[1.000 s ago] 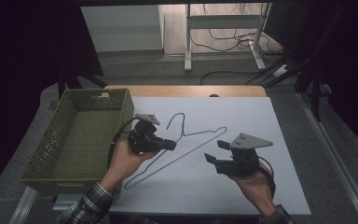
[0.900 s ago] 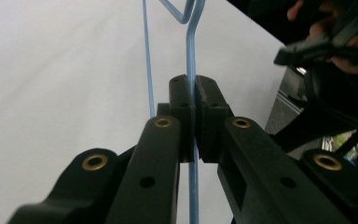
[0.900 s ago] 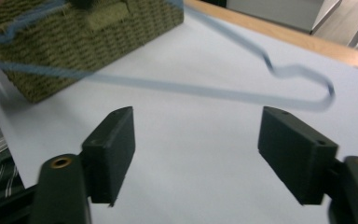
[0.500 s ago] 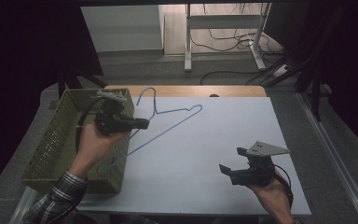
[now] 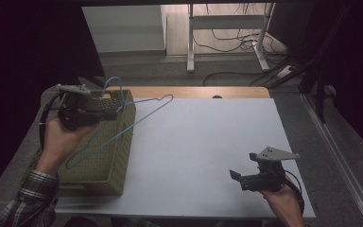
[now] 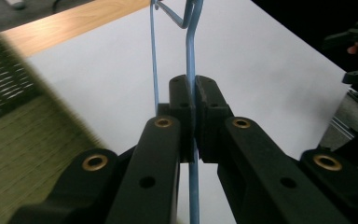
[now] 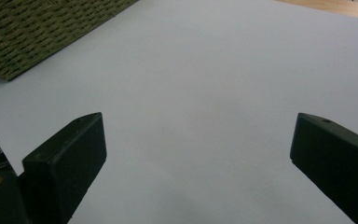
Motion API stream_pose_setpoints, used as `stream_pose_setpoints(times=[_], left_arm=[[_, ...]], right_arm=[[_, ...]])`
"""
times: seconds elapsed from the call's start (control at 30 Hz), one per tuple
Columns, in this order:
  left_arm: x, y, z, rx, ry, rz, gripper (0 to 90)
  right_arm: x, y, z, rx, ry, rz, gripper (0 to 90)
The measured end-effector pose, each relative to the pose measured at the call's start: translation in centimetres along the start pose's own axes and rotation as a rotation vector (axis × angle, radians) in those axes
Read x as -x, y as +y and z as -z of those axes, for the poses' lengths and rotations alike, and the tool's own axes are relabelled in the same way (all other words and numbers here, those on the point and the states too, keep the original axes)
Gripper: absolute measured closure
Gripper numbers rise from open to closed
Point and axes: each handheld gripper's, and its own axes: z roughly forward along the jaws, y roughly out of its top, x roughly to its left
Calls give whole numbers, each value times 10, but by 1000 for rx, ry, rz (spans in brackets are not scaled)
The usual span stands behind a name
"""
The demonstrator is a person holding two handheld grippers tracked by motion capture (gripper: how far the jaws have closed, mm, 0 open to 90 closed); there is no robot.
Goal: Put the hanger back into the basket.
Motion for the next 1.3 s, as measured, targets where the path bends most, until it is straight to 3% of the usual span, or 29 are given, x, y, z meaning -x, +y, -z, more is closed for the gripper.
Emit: stream_pose_setpoints(times=[0.4, 0.77, 0.97, 1.3], left_arm=[[-41, -31, 47, 56, 89, 45, 875], [-74, -65, 70, 106, 138, 111, 875], [-91, -82, 65, 119, 144, 139, 875], [-114, -106, 36, 117, 145, 165, 875]], right_arm=[[2, -6, -8, -37, -12, 8, 41], [-1, -9, -15, -63, -14, 25, 44], [-1, -10, -16, -72, -13, 26, 46], [-1, -11, -19, -82, -16, 34, 46]])
